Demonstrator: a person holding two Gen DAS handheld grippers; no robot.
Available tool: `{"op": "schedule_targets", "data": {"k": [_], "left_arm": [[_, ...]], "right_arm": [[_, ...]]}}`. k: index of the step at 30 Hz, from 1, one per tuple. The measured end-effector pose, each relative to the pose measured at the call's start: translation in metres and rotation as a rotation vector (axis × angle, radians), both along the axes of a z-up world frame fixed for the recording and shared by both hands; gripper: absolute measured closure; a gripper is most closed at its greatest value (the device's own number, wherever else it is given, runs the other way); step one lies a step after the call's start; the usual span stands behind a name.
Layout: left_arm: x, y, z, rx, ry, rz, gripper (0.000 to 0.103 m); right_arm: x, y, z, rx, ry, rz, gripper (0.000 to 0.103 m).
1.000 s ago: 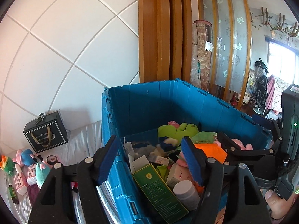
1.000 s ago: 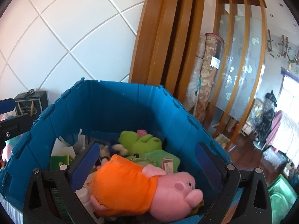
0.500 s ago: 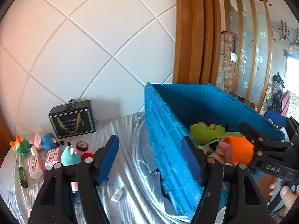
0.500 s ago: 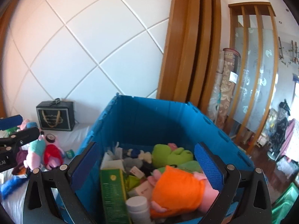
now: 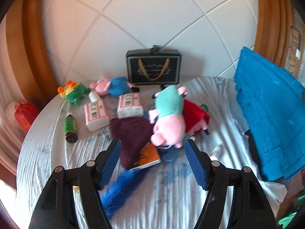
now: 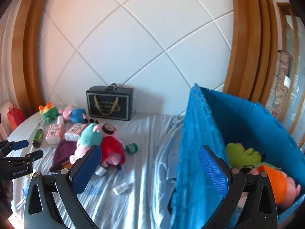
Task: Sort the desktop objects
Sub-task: 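Withdraw both open tools from the crate back toward the bed, then grasp the yellow sachet with the left tool while the right tool grasps the small white bottle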
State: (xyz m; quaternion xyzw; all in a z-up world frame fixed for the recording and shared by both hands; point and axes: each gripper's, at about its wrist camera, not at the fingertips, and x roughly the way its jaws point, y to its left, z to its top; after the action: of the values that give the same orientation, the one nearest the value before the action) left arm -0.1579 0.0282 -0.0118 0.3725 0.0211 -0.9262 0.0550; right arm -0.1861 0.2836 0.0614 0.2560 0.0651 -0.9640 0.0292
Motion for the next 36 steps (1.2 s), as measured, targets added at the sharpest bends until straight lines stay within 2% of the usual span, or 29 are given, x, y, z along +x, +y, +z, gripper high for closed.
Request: {"op": "schedule_targets", "data": {"k": [4,9,15,19,22,25,27,30,31,32,34,35,36], "left_arm": [[0.010,-0.069,-0.050,0.024,-0.108,0.112,0.035],[0.017,-0.138,-0.114,0.080,-0.235,0.215,0.035],[0.016,-0.181,-0.166,0.156,-0.316,0.279,0.035],[0.007,-0.185,-0.181,0.166,-0.332,0.269,0.035],[-0.001,-0.185,-0.190,0.131,-0.352,0.258,0.035],[-0.005,-0.187,-0.196,0.138,-0.348,0.250,0.038],[-0.006,-0.188,-0.195,0.141,-0.334,0.250,0.043],[-0.008,-0.194,-0.193,0.155,-0.320,0.264,0.058],[-0.008,-0.196,-0.192,0.161,-0.318,0.267,0.062],[-0.008,-0.197,-0.192,0.165,-0.315,0.268,0.065],[-0.010,-0.196,-0.190,0.161,-0.305,0.257,0.077],[-0.010,-0.192,-0.189,0.142,-0.304,0.250,0.079],[-0.014,-0.189,-0.190,0.121,-0.303,0.239,0.083]], "right_arm": [[-0.024,-0.028,-0.037,0.000,-0.100,0.030,0.000],[-0.053,-0.040,-0.093,-0.001,-0.259,0.017,0.000],[-0.085,-0.036,-0.151,-0.018,-0.436,-0.017,0.000],[-0.101,-0.033,-0.183,-0.028,-0.532,-0.035,0.000],[-0.111,-0.030,-0.199,-0.050,-0.581,-0.043,0.000],[-0.122,-0.028,-0.212,-0.076,-0.614,-0.045,0.000],[-0.130,-0.028,-0.221,-0.086,-0.637,-0.052,0.000],[-0.140,-0.024,-0.234,-0.108,-0.671,-0.079,0.000],[-0.143,-0.023,-0.238,-0.117,-0.683,-0.089,0.003],[-0.145,-0.022,-0.242,-0.126,-0.693,-0.097,0.009],[-0.148,-0.023,-0.247,-0.136,-0.711,-0.097,0.050],[-0.149,-0.024,-0.251,-0.141,-0.726,-0.097,0.055],[-0.150,-0.025,-0.255,-0.155,-0.741,-0.088,0.055]]}}
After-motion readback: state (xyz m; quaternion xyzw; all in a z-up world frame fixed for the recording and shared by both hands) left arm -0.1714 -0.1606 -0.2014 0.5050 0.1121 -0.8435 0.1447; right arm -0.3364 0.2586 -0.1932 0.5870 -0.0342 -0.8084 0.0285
